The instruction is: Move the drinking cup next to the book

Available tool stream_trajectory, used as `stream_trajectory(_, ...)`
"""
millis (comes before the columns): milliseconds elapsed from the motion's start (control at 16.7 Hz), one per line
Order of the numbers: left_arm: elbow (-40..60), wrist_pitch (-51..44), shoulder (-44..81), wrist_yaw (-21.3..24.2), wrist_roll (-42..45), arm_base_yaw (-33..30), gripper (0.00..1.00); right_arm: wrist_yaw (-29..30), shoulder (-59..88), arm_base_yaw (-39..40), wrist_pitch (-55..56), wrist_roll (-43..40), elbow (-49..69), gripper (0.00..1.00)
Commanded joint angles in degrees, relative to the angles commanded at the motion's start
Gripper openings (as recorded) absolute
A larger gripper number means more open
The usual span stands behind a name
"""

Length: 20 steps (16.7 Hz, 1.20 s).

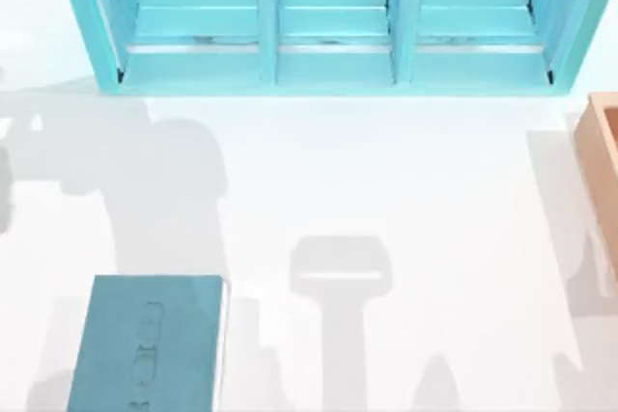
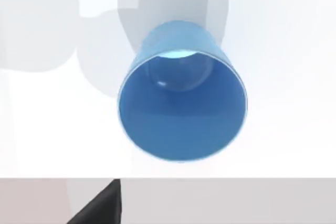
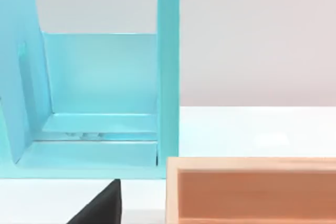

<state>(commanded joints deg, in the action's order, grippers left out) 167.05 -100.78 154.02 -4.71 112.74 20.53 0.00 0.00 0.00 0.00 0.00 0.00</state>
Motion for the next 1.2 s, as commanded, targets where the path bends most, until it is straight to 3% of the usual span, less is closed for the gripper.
stream_trajectory(180, 5.8, -1.4, 4.7, 0.0, 0.3, 0.4, 1.00, 0.0, 0.0, 0.0, 0.0, 0.0, 0.0, 1.00)
stream_trajectory(660, 34.8, -8.7, 25.8, 0.4, 1.2, 1.2, 1.00, 0.0, 0.0, 0.0, 0.0, 0.0, 0.0, 1.00)
stream_trajectory(1080, 39.6, -9.7, 29.8, 0.5, 1.2, 1.3, 1.00, 0.0, 0.0, 0.0, 0.0, 0.0, 0.0, 1.00)
stream_trajectory(1200, 39.6, -9.7, 29.8, 0.5, 1.2, 1.3, 0.85, 0.0, 0.0, 0.0, 0.0, 0.0, 0.0, 1.00)
